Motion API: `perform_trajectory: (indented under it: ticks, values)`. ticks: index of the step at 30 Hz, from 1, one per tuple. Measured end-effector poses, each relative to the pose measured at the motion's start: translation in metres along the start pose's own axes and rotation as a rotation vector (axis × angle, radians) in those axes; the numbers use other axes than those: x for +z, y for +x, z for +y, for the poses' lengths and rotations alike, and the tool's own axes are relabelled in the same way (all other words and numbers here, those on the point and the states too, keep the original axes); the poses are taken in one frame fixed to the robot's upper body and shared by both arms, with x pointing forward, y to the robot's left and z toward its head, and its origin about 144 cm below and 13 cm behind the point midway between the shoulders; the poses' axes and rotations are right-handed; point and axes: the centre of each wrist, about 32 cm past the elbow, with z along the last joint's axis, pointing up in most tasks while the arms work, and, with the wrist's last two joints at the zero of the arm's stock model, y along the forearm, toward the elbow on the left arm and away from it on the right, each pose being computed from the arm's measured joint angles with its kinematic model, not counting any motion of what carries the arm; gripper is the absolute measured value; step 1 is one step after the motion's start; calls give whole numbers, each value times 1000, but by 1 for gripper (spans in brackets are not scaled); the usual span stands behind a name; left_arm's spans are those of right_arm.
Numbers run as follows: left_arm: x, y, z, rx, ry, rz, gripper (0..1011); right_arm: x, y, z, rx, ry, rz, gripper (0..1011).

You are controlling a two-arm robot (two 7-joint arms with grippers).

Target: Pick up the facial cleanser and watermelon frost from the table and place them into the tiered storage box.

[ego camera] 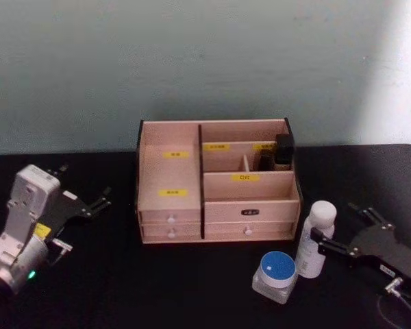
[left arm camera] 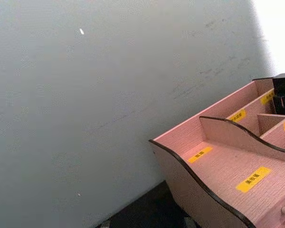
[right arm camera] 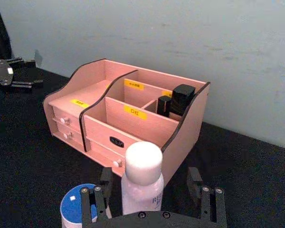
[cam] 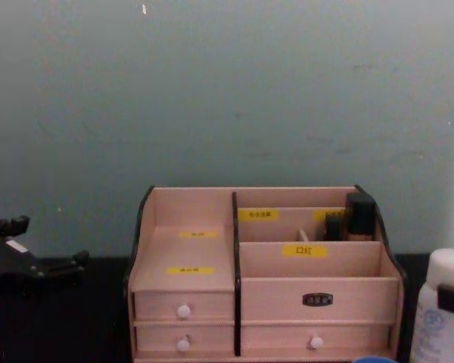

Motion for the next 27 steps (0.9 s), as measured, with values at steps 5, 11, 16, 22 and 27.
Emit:
perform_trajectory:
  ticks: [5, 11, 16, 22, 27]
  values:
    - [0, 0, 0, 0, 0, 0, 1001, -5, 1, 5, 6, -8, 11, 1002]
    - [0, 0, 0, 0, 0, 0, 1001, -9, 1, 11, 6, -13, 20, 1002]
    - [0, 0, 0, 0, 0, 0, 1001, -12, 2, 16, 9, -21, 28, 1002]
    - [0, 0, 0, 0, 0, 0, 1001, -16, 3, 21, 15, -32, 35, 1002]
    - [0, 0, 0, 0, 0, 0, 1001, -18, 3, 25, 21, -36, 37, 1002]
